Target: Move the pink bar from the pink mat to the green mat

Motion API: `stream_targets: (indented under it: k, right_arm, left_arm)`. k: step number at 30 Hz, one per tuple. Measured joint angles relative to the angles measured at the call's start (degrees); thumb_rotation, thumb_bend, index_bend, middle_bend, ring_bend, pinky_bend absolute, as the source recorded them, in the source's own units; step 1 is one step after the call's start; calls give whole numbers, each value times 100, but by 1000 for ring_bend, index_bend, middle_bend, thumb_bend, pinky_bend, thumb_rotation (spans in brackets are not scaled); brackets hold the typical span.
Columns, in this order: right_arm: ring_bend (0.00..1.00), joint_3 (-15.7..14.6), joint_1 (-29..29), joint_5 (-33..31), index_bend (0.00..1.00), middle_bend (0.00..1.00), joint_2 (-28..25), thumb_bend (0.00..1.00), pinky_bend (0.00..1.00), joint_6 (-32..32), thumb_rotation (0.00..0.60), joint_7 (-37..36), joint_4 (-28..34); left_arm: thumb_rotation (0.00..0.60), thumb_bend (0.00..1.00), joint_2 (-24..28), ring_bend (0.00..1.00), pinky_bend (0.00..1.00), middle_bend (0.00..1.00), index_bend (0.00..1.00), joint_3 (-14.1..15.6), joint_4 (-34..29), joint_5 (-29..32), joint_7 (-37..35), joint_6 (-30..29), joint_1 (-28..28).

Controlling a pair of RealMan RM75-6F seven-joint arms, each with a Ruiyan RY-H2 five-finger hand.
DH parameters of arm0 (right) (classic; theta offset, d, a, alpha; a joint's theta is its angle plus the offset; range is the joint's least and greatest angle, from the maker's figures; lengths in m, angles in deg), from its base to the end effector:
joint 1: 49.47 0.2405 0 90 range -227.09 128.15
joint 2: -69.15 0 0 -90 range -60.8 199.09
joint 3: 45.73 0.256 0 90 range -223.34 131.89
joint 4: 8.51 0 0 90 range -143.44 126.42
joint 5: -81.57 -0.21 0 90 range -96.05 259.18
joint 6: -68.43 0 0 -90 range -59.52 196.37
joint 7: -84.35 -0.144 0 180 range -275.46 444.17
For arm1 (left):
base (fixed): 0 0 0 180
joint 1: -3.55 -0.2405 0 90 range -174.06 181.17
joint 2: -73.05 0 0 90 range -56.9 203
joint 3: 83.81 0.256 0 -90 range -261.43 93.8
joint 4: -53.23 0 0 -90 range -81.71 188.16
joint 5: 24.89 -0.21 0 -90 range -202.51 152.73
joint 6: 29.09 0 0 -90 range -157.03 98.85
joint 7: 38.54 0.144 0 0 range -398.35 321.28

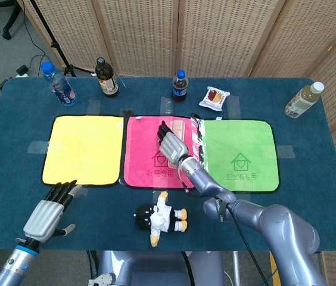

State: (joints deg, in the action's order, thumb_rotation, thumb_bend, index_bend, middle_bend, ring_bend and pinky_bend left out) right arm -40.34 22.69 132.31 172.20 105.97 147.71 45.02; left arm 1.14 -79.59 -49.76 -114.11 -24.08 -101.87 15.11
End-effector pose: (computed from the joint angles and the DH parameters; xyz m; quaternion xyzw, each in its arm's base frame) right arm -0.0473 -0.4374 -0.0855 0.8716 0.0709 0.1198 0.4700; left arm -0.2413 0.1708 0.0595 -0.7062 -0.4256 -0.3553 0.4403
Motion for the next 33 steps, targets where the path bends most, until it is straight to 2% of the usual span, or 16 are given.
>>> stream_targets:
  k: [9,33]
  right_arm:
    - [0,-116,-89,-406,229,118,-81,569,9,77,600,267,29]
    - [0,-587,-379,-1563,237,125,-591,569,9,656,600,1080,669]
  left_arm:
    - [600,177,17,0,21,0,35,24,-43,-31,-17,-5,6]
    - [600,177,53,0,22,0,35,76,-115,-137,-58,-49,9]
